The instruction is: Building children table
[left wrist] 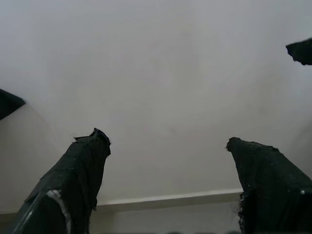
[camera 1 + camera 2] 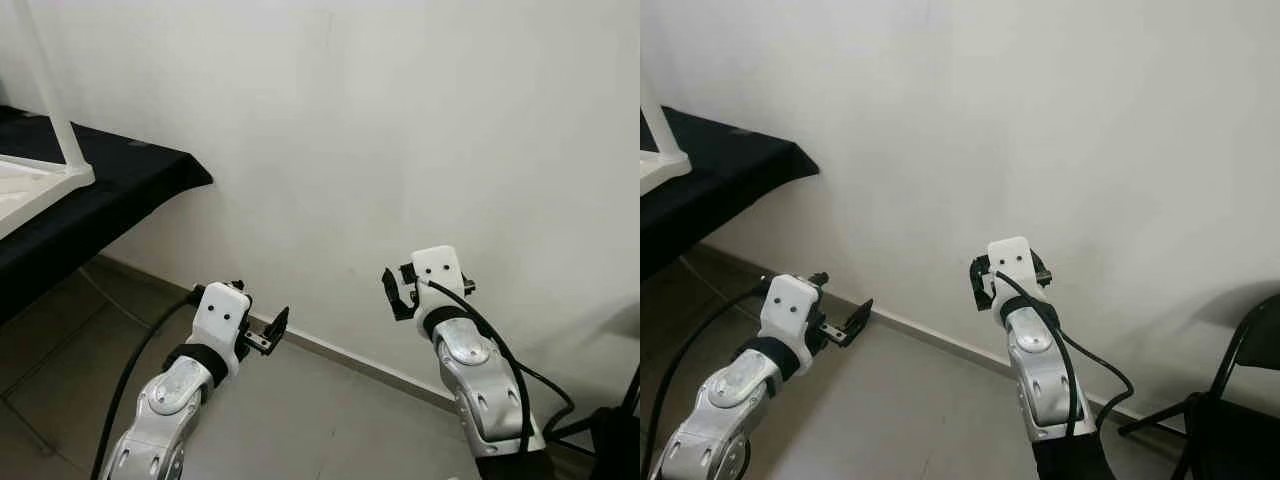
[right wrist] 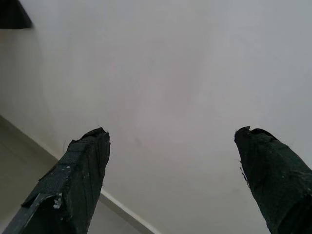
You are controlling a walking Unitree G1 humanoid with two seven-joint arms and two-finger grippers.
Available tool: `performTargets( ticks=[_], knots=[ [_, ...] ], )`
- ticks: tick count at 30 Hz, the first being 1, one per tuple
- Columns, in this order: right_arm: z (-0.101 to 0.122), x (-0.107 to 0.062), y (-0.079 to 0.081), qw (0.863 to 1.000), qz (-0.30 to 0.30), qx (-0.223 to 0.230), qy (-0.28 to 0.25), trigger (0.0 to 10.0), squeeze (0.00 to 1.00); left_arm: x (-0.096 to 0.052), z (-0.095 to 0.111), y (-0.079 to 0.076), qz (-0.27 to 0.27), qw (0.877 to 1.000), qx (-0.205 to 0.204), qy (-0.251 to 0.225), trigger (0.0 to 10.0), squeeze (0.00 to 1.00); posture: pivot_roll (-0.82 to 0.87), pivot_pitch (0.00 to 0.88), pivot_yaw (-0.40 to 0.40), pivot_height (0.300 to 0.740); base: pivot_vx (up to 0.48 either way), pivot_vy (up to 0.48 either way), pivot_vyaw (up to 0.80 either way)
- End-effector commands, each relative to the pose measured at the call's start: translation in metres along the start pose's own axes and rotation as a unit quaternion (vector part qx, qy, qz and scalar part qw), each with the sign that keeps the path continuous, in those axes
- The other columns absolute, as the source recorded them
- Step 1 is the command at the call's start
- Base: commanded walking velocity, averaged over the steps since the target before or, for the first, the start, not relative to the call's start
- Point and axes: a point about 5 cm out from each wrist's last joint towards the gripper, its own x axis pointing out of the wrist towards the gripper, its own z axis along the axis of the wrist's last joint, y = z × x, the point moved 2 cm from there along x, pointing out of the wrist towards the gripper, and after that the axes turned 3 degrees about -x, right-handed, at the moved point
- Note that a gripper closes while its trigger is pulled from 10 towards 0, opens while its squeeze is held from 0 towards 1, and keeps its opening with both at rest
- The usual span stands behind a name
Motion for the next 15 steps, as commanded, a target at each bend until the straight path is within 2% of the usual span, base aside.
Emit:
performTargets(
  ticks=[1,13,15],
  knots=[
    [0.0002,0.0012,-0.0032,1.000,-0.009,-0.004,-0.002,10.0,0.00,0.0021,0.0014,-0.0021,-0.008,1.000,-0.006,-0.003,10.0,0.00,0.01,0.000,-0.054,0.740,0.000,-0.480,0.00],
    [-0.0006,0.0034,-0.0003,1.000,-0.007,-0.017,-0.002,10.0,0.00,0.0030,0.0026,-0.0004,-0.007,1.000,-0.013,-0.005,10.0,0.00,0.02,0.000,-0.056,0.740,0.000,-0.480,0.00],
    [-0.0003,0.0040,-0.0004,1.000,-0.009,-0.022,-0.002,10.0,0.00,0.0029,0.0026,0.0011,-0.002,1.000,-0.021,-0.006,10.0,0.00,0.02,0.000,-0.055,0.740,0.000,0.000,0.00]
  ],
)
